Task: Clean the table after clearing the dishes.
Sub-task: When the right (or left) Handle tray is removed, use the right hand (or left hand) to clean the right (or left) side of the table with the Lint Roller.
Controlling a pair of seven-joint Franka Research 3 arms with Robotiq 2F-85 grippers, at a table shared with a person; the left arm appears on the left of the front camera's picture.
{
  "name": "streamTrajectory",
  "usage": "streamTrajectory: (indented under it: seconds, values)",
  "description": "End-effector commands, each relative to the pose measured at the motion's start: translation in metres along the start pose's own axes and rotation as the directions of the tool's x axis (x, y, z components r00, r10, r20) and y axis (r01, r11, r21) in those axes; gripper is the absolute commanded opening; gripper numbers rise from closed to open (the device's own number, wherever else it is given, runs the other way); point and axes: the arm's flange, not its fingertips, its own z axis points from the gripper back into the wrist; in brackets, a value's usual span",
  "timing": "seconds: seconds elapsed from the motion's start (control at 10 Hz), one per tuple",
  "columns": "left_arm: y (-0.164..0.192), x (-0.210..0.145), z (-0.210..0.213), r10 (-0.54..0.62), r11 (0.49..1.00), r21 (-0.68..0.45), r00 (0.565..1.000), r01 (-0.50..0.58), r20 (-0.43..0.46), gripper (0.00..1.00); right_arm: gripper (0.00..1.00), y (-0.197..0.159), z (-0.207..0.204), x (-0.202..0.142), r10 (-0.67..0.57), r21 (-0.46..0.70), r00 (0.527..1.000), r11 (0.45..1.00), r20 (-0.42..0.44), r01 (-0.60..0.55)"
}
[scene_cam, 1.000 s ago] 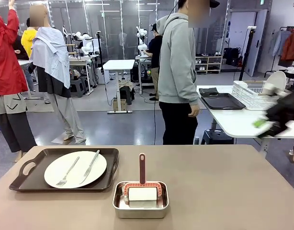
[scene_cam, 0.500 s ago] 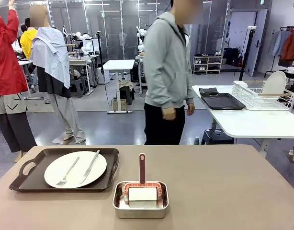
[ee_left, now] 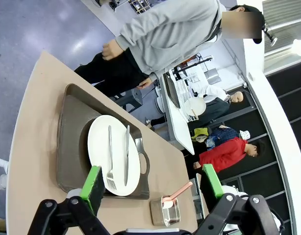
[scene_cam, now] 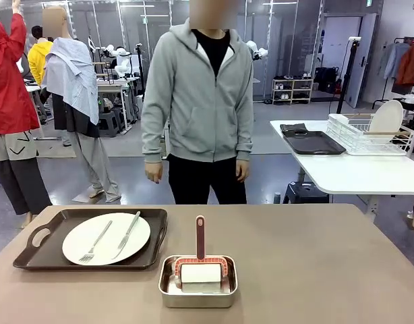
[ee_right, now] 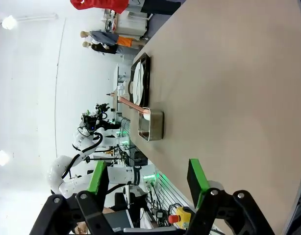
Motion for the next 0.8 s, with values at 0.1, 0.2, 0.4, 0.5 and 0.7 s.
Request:
streamTrajectory:
  seconds: [0.1, 0.2, 0.4, 0.5, 0.7]
  values:
    - [0.0002, 0.0022, 0.0030, -0.002, 1.000, -0.017, 1.000, 0.002, 0.009, 1.00, 0.81, 0.0001, -0.0006, -0.0045, -0.014, 0.002, 1.000, 1.000, -0.008, 0.014]
    - [0.0002, 0.0022, 0.0030, -0.002, 1.000, -0.017, 1.000, 0.002, 0.009, 1.00, 0.81, 0.0001, -0.0006, -0.0045, -0.014, 0.002, 1.000, 1.000, -0.008, 0.014]
    - [0.0002, 0.0022, 0.0030, -0.002, 1.000, -0.017, 1.000, 0.002, 0.009, 1.00, 0.81, 0.0001, -0.0006, -0.0045, -0.014, 0.002, 1.000, 1.000, -0.008, 0.014]
    - [0.0002, 0.0022, 0.0030, -0.002, 1.000, -0.017, 1.000, 0.002, 0.009, 1.00, 0.81, 0.0001, -0.0006, -0.0045, -0.014, 0.002, 1.000, 1.000, -0.008, 0.014]
    - [0.0002, 0.0022, 0.0030, -0.002, 1.000, -0.017, 1.000, 0.002, 0.009, 1.00, 0.81, 0.0001, -0.0006, -0.0045, -0.014, 0.002, 1.000, 1.000, -0.008, 0.014]
